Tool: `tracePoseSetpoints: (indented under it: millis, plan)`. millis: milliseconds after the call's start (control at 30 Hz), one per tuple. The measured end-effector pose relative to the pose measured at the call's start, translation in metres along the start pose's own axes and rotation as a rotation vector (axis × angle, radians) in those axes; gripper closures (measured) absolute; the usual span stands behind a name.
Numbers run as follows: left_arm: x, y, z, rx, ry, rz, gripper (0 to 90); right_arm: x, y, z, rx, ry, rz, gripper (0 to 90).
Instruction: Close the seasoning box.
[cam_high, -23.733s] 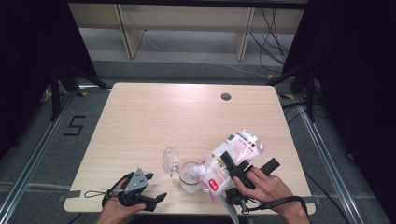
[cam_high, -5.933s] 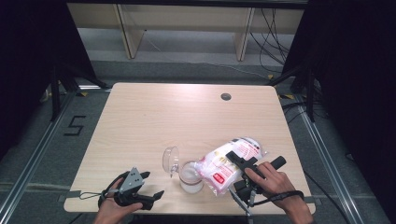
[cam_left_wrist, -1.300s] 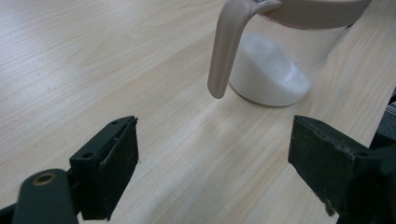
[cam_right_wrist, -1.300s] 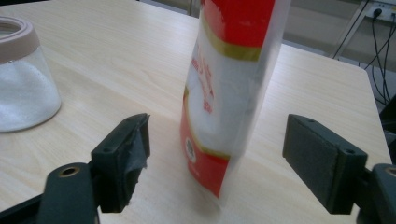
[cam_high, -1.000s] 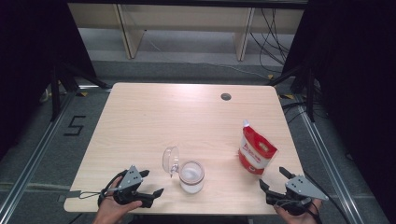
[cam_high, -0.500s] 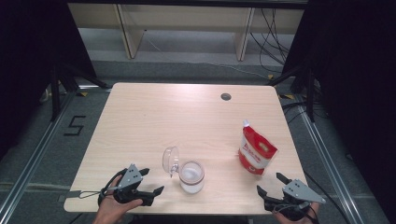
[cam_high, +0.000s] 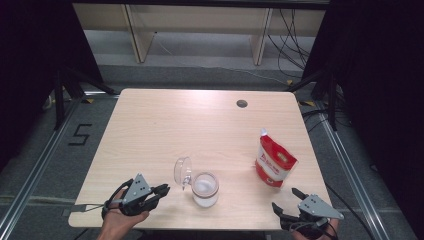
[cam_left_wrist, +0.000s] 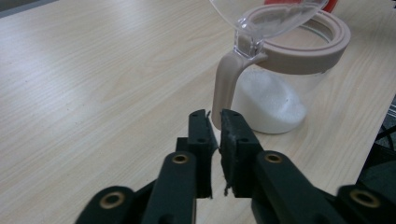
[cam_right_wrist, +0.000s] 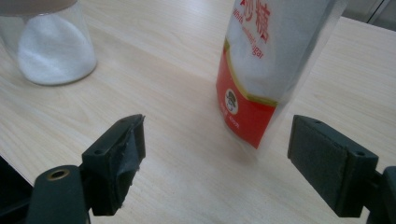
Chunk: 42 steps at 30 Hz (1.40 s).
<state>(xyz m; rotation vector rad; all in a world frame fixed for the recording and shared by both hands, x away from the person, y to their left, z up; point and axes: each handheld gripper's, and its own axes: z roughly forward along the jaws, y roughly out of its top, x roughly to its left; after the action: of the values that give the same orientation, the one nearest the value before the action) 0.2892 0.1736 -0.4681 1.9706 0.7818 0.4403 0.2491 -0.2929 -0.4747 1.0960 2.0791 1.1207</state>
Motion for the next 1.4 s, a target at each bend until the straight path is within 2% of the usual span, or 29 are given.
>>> tracePoseSetpoints:
  millis: [33, 67, 100, 133, 267, 300, 333, 367, 400, 500, 533, 633, 667, 700, 733, 767, 800, 867, 933, 967, 1000, 1033, 1067, 1200, 1233, 1400]
  plan:
    - [0.001, 0.003, -0.001, 0.003, 0.001, 0.038, 86.5, 0.0, 0.0, 0.0, 0.0, -0.002, -0.005, 20.0]
    - [-0.001, 0.005, -0.001, -0.003, -0.008, 0.013, 87.7, 0.002, 0.0, 0.0, -0.001, -0.004, 0.007, 20.0]
    - [-0.003, 0.008, -0.001, -0.004, -0.01, 0.008, 89.2, 0.002, 0.0, 0.0, -0.002, 0.0, 0.007, 20.0]
    - [-0.004, 0.01, -0.001, -0.001, -0.016, 0.008, 89.4, 0.001, 0.0, 0.001, -0.005, 0.016, 0.0, 20.1]
    - [-0.007, 0.016, -0.001, 0.003, -0.026, 0.009, 89.5, 0.005, -0.001, 0.0, 0.011, 0.009, 0.025, 20.1]
    - [-0.007, 0.018, -0.002, 0.004, -0.028, 0.011, 89.5, 0.003, -0.001, 0.002, -0.014, -0.003, -0.008, 20.2]
    - [-0.005, 0.019, -0.002, 0.002, -0.027, 0.033, 89.5, 0.004, -0.001, 0.002, 0.004, 0.021, 0.002, 20.3]
    - [-0.005, 0.019, -0.002, 0.002, -0.027, 0.033, 89.5, 0.006, -0.001, 0.002, 0.006, 0.009, 0.0, 20.4]
    - [-0.005, 0.022, -0.003, -0.006, -0.023, 0.015, 89.5, 0.005, -0.001, 0.003, 0.015, 0.033, -0.012, 20.5]
    - [-0.004, 0.025, -0.002, -0.015, -0.03, 0.009, 89.5, 0.008, -0.002, 0.003, 0.025, 0.019, 0.003, 20.5]
    - [-0.003, 0.029, -0.001, -0.021, -0.033, 0.023, 89.5, 0.006, -0.002, 0.004, 0.013, 0.018, -0.029, 20.6]
    - [-0.005, 0.033, 0.0, -0.023, -0.031, 0.028, 89.5, 0.007, -0.002, 0.004, 0.024, 0.023, -0.013, 20.8]
    - [-0.006, 0.037, 0.001, -0.033, -0.042, 0.032, 89.5, 0.007, -0.002, 0.004, 0.023, 0.023, -0.016, 21.1]
    - [-0.007, 0.038, 0.001, -0.026, -0.037, 0.035, 89.5, 0.005, -0.002, 0.004, 0.008, 0.014, -0.044, 21.4]
    - [-0.008, 0.039, 0.003, -0.034, -0.043, 0.015, 89.5, 0.007, -0.002, 0.004, 0.028, 0.023, -0.017, 21.4]
    - [-0.008, 0.039, 0.003, -0.034, -0.043, 0.015, 89.5, 0.007, -0.002, 0.004, 0.028, 0.023, -0.017, 21.4]
    - [-0.006, 0.04, 0.004, -0.031, -0.051, 0.041, 89.5, 0.006, -0.002, 0.004, 0.027, 0.031, -0.032, 21.4]
    - [-0.007, 0.04, 0.005, -0.032, -0.051, 0.053, 89.5, 0.004, -0.002, 0.005, 0.012, 0.015, -0.049, 21.4]
    - [-0.009, 0.04, 0.005, -0.029, -0.05, 0.038, 89.5, 0.004, -0.002, 0.005, 0.011, 0.012, -0.045, 21.4]
    - [-0.009, 0.04, 0.006, -0.031, -0.056, 0.043, 89.4, 0.004, -0.002, 0.005, 0.013, 0.014, -0.043, 21.4]
    - [-0.009, 0.04, 0.006, -0.031, -0.055, 0.045, 89.4, 0.006, -0.002, 0.004, 0.026, 0.021, -0.013, 21.4]
    - [-0.01, 0.04, 0.007, -0.03, -0.057, 0.031, 89.4, 0.006, -0.002, 0.005, 0.029, 0.024, -0.013, 21.5]
    - [-0.01, 0.04, 0.007, -0.029, -0.057, 0.047, 89.4, 0.007, -0.002, 0.004, 0.032, 0.023, -0.012, 21.5]
    - [-0.011, 0.041, 0.007, -0.032, -0.062, 0.056, 89.4, 0.006, -0.002, 0.004, 0.032, 0.02, -0.017, 21.6]
    - [-0.013, 0.04, 0.007, -0.035, -0.064, 0.022, 89.4, 0.006, -0.002, 0.004, 0.035, 0.022, -0.013, 21.6]
    - [-0.014, 0.04, 0.008, -0.036, -0.074, 0.039, 89.4, 0.005, -0.002, 0.005, 0.028, 0.032, -0.022, 21.6]
